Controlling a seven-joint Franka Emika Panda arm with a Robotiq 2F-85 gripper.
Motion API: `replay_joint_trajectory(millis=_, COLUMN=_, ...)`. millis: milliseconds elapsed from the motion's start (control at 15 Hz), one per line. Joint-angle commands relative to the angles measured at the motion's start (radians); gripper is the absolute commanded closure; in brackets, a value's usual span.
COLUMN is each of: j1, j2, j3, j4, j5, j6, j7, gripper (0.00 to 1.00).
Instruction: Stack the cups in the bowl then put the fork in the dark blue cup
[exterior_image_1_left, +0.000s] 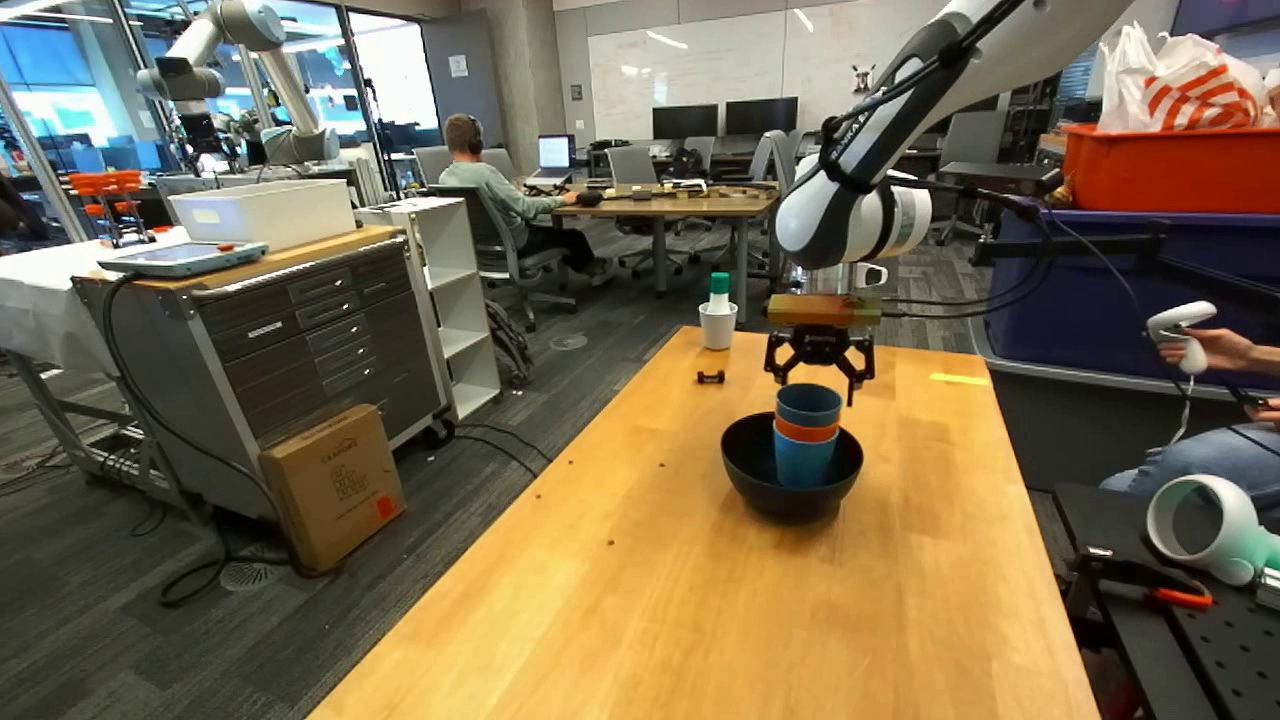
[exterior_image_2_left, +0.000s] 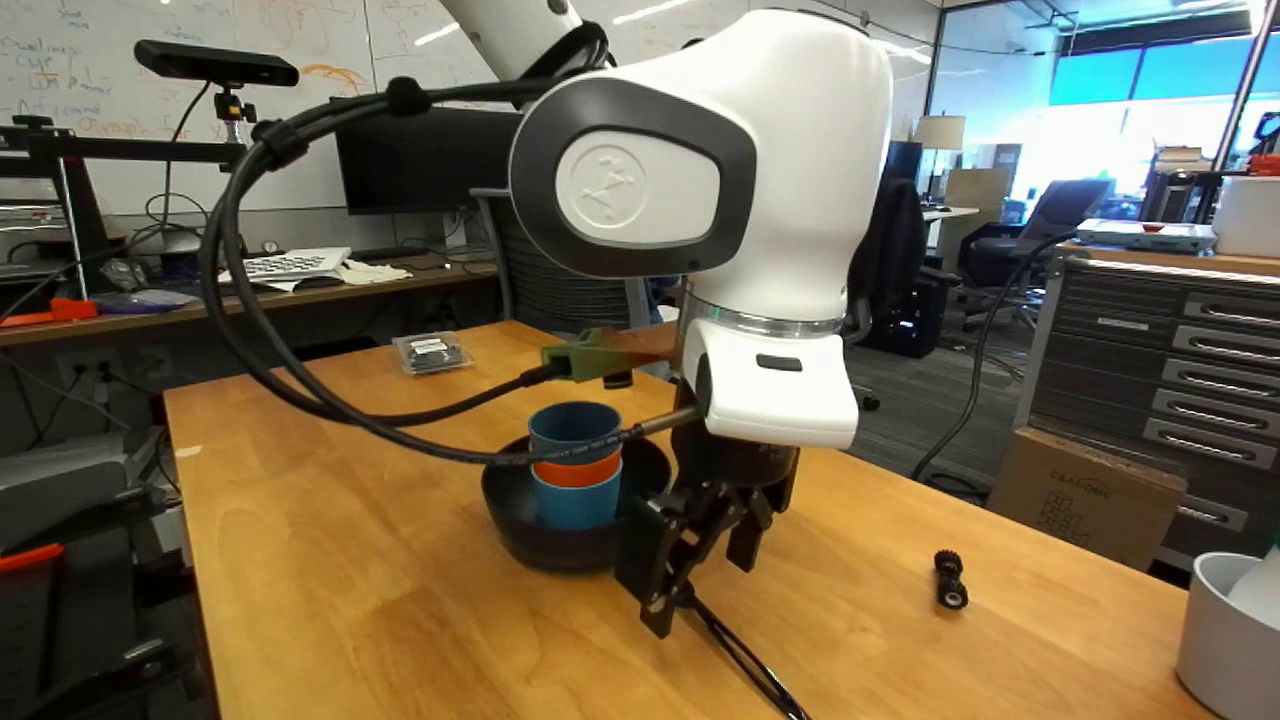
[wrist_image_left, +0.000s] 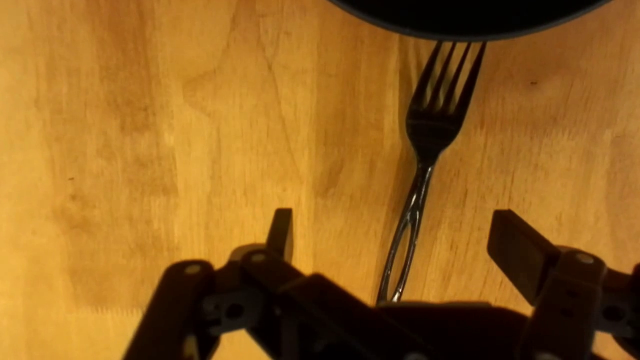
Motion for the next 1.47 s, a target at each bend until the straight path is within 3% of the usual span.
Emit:
replay_joint_trajectory(millis=0, j1=0.016, j2=0.025, j3=-0.019, j4=0.040, j5=-0.006, j6=-0.019, j7=-0.019, gripper=0.00)
replay_joint_trajectory(millis=733, j1=0.017, j2=0.064, j3=-0.021, j4=0.058, j5=-0.007, j6=-0.019, j7=-0.033, gripper=0.00)
replay_joint_trajectory(millis=1400, j1=0.020, j2=0.089, j3=-0.025, j4=0.075, j5=-0.009, j6=-0.022, j7=-0.032, gripper=0.21)
